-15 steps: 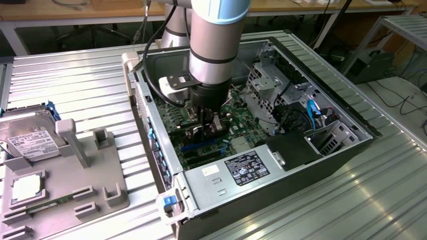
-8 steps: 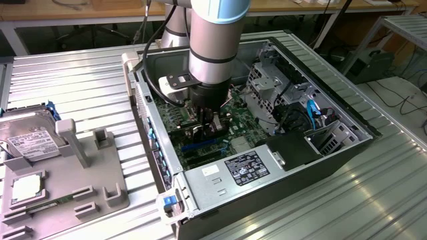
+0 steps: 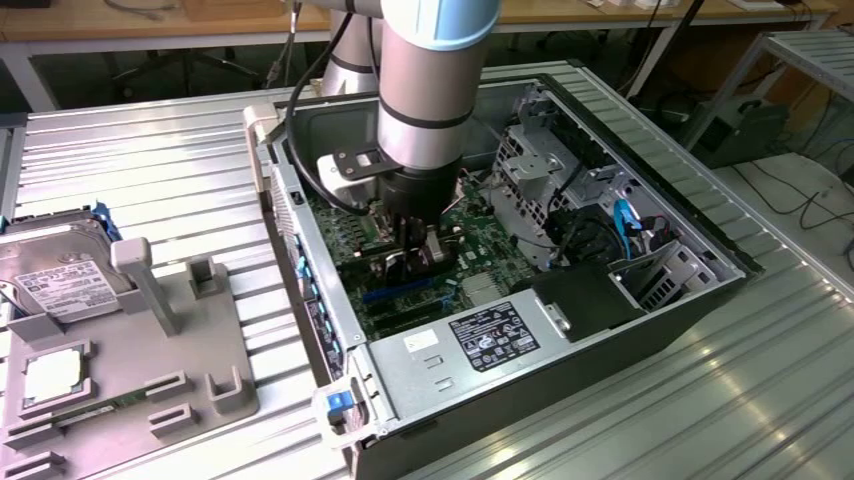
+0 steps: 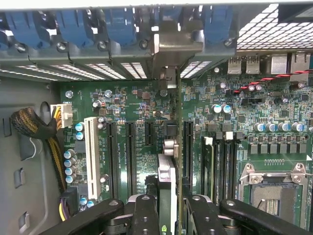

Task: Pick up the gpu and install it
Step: 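Insert the gpu into the slot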

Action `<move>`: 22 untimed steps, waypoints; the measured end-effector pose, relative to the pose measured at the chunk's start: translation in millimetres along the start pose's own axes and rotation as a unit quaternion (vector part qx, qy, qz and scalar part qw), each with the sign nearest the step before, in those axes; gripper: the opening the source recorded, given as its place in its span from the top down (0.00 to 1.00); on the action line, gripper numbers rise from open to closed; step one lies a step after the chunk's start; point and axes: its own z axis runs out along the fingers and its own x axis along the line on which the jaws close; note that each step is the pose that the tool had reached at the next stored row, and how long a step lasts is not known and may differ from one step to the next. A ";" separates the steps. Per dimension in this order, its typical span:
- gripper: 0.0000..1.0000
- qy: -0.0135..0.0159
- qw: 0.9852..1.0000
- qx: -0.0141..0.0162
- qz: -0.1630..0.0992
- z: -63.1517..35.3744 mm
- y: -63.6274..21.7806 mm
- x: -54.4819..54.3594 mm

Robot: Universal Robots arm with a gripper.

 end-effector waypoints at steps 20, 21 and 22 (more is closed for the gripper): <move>0.72 0.000 1.000 0.000 -0.006 4.7 0.3 -0.4; 0.72 0.000 1.000 0.000 -0.006 4.7 0.3 -0.4; 0.72 0.000 1.000 0.000 -0.006 4.7 0.3 -0.4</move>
